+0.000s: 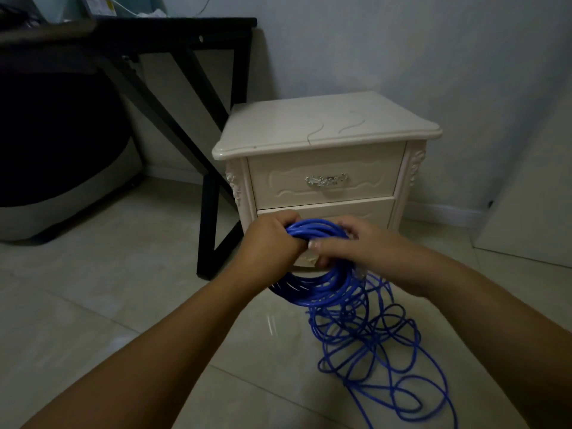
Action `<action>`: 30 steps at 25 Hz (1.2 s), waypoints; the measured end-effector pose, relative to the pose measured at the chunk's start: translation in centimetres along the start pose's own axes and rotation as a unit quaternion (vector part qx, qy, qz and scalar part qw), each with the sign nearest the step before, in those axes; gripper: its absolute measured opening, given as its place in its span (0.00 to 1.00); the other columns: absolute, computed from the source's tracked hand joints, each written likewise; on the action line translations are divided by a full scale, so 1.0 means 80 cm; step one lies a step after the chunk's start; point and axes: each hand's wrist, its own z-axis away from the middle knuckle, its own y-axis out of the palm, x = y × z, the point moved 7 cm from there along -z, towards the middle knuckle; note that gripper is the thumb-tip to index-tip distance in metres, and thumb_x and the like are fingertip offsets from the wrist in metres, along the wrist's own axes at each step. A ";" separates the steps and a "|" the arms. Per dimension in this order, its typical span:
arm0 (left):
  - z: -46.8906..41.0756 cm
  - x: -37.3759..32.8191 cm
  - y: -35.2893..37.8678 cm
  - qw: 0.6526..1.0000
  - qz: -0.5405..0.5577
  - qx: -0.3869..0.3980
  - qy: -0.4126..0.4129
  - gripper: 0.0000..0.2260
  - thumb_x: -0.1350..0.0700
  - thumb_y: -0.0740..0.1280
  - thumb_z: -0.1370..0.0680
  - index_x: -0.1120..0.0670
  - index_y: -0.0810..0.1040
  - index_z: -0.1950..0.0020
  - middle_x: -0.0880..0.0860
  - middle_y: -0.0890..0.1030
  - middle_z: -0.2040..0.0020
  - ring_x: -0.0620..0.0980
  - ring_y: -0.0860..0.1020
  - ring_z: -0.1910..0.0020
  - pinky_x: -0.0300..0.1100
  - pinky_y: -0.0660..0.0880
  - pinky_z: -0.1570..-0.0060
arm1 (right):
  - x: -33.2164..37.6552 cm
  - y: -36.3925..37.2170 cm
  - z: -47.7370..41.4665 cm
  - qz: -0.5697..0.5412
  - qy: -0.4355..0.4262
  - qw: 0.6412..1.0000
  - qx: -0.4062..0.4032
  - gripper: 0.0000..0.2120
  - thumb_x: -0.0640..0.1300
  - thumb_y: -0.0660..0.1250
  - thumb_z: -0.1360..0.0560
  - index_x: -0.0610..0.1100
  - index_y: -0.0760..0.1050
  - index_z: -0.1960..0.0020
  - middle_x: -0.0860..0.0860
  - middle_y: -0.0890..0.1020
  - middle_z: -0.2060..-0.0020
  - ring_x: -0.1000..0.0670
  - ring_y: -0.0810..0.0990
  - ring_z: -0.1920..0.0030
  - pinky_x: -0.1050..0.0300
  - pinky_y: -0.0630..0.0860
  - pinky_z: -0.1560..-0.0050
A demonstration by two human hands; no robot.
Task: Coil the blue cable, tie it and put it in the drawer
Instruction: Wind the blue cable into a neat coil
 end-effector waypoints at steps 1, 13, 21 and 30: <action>0.000 0.003 -0.001 0.999 0.039 -0.003 -0.018 0.03 0.63 0.69 0.26 0.57 0.78 0.59 0.56 0.78 0.66 0.51 0.74 0.67 0.46 0.72 0.63 | -0.002 -0.003 0.002 -0.036 0.009 0.999 0.024 0.29 0.70 0.69 0.37 0.51 0.77 0.45 0.47 0.86 0.56 0.48 0.85 0.53 0.49 0.79 0.46; 0.020 0.009 0.021 0.911 0.367 -0.047 -0.180 0.07 0.67 0.65 0.25 0.56 0.73 0.59 0.49 0.65 0.76 0.47 0.65 0.76 0.44 0.69 0.68 | -0.019 -0.004 0.004 -0.121 -0.012 0.984 -0.128 0.07 0.46 0.74 0.29 0.45 0.77 0.57 0.51 0.83 0.65 0.52 0.81 0.61 0.55 0.76 0.53; 0.023 -0.005 0.027 0.899 0.419 0.076 -0.105 0.20 0.42 0.61 0.24 0.57 0.80 0.46 0.52 0.81 0.58 0.49 0.79 0.55 0.45 0.73 0.48 | -0.040 -0.024 -0.008 -0.476 0.071 0.859 -0.173 0.08 0.36 0.63 0.23 0.44 0.70 0.60 0.52 0.65 0.81 0.55 0.69 0.80 0.62 0.71 0.77; 0.034 0.011 0.071 0.954 0.216 0.199 -0.065 0.07 0.58 0.66 0.21 0.50 0.79 0.44 0.51 0.84 0.54 0.51 0.83 0.50 0.49 0.79 0.44 | -0.052 -0.037 -0.015 -0.622 0.135 0.760 -0.134 0.04 0.35 0.65 0.24 0.42 0.74 0.57 0.54 0.64 0.78 0.56 0.67 0.76 0.53 0.80 0.70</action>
